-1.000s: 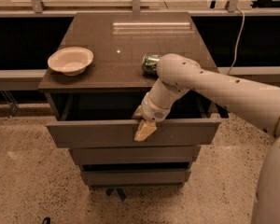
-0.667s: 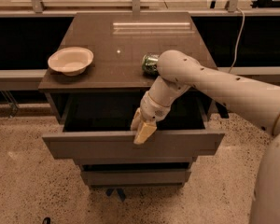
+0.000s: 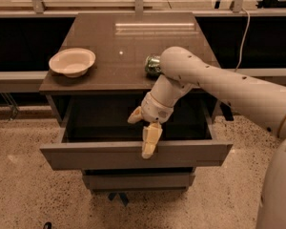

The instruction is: Open top drawer

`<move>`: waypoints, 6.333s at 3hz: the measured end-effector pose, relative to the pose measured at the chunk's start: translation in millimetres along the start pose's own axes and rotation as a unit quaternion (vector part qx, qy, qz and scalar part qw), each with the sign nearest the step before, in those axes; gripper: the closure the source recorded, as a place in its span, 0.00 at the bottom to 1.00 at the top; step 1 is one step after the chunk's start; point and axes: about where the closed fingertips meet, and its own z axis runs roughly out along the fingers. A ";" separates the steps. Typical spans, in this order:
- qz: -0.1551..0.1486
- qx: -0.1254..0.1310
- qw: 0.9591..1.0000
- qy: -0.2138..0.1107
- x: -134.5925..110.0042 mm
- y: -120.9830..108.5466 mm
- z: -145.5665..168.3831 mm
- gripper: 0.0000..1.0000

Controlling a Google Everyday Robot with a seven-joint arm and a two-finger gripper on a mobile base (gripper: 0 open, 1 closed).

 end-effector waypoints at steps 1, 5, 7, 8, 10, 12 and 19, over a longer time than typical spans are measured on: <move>0.000 -0.002 1.000 0.000 -0.2 0.2 1.4 0.00; 0.014 0.039 0.999 0.028 -1.2 0.9 -32.4 0.19; 0.024 0.088 0.995 0.035 8.9 -5.5 -66.8 0.73; 0.029 0.090 0.995 0.033 21.7 -23.9 -51.2 0.96; 0.020 0.099 0.995 0.004 34.5 -42.0 -19.8 1.00; -0.005 0.145 0.989 -0.003 37.3 -46.6 15.4 1.00; -0.013 0.033 0.994 -0.100 11.3 23.3 50.9 1.00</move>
Offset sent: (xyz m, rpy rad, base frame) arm -0.0066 0.0020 -0.0082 -0.1623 0.0551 -0.0127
